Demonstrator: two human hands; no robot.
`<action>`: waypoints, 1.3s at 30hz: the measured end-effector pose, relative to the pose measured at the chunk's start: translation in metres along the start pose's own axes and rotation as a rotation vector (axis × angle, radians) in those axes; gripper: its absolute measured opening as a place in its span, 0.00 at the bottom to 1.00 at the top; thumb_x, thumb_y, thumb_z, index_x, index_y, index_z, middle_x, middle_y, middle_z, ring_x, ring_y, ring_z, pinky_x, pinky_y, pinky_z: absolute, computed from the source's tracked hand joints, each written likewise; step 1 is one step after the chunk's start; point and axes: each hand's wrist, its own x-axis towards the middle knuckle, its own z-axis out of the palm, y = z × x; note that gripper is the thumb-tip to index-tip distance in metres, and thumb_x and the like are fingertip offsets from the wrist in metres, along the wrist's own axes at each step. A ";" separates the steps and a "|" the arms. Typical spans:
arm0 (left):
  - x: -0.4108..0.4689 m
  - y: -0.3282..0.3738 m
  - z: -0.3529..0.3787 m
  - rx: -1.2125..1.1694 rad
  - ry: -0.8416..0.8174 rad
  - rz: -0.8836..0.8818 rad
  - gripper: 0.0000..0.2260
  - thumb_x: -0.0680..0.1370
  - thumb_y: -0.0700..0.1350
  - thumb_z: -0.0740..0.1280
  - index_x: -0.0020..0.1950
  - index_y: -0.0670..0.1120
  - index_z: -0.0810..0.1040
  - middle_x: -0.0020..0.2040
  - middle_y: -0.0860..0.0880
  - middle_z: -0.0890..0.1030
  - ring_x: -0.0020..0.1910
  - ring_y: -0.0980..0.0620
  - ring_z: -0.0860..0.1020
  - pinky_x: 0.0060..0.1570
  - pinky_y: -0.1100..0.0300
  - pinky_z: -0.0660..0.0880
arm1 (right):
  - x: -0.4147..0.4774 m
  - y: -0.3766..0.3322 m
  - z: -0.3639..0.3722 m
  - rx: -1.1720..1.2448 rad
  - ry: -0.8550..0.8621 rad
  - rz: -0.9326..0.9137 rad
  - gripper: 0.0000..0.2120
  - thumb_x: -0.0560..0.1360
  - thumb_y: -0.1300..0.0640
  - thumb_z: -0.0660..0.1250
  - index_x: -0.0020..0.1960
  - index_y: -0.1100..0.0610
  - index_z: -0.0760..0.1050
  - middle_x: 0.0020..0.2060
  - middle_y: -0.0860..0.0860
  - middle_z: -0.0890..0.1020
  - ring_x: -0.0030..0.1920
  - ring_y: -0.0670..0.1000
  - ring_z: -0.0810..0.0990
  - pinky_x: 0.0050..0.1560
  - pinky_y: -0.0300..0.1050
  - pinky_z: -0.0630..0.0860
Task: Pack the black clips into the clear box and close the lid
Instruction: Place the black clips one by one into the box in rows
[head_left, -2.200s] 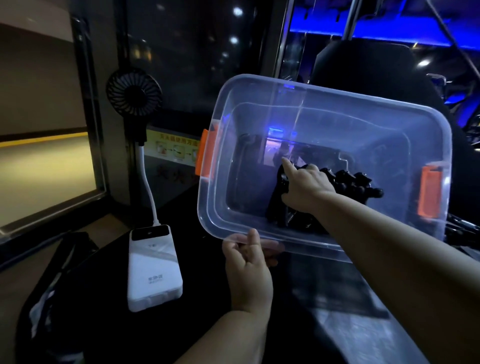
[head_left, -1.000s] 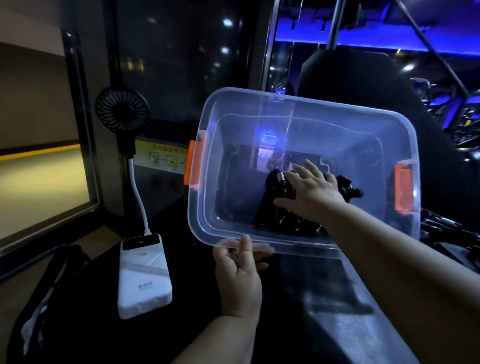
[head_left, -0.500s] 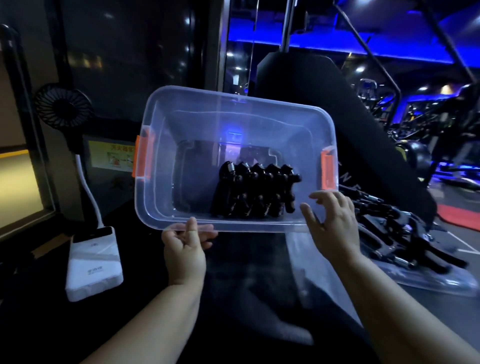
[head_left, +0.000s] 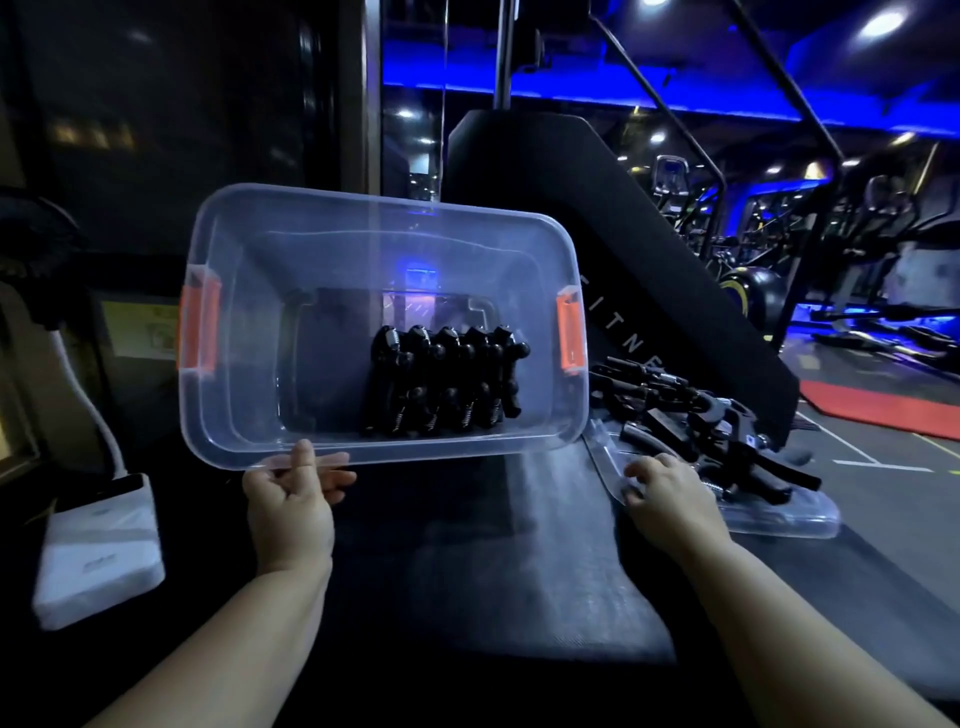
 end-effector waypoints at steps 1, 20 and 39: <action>0.000 -0.001 0.000 0.004 -0.001 0.004 0.20 0.83 0.46 0.56 0.58 0.27 0.66 0.32 0.56 0.83 0.25 0.58 0.79 0.24 0.69 0.72 | -0.001 -0.002 0.000 -0.006 0.011 0.007 0.13 0.76 0.49 0.61 0.59 0.49 0.76 0.58 0.50 0.77 0.61 0.55 0.72 0.57 0.50 0.71; 0.002 -0.005 0.000 0.018 0.030 0.002 0.19 0.83 0.48 0.57 0.59 0.31 0.67 0.31 0.56 0.83 0.25 0.59 0.79 0.25 0.69 0.73 | -0.001 -0.016 -0.020 -0.150 -0.055 0.033 0.14 0.74 0.48 0.65 0.57 0.50 0.80 0.57 0.51 0.81 0.59 0.56 0.76 0.56 0.46 0.73; 0.000 -0.003 0.001 0.020 0.043 0.006 0.12 0.83 0.49 0.57 0.53 0.40 0.70 0.34 0.52 0.83 0.24 0.60 0.78 0.25 0.70 0.72 | -0.042 -0.014 -0.028 -0.090 -0.017 0.007 0.17 0.73 0.44 0.67 0.60 0.48 0.78 0.57 0.49 0.80 0.61 0.53 0.75 0.59 0.43 0.70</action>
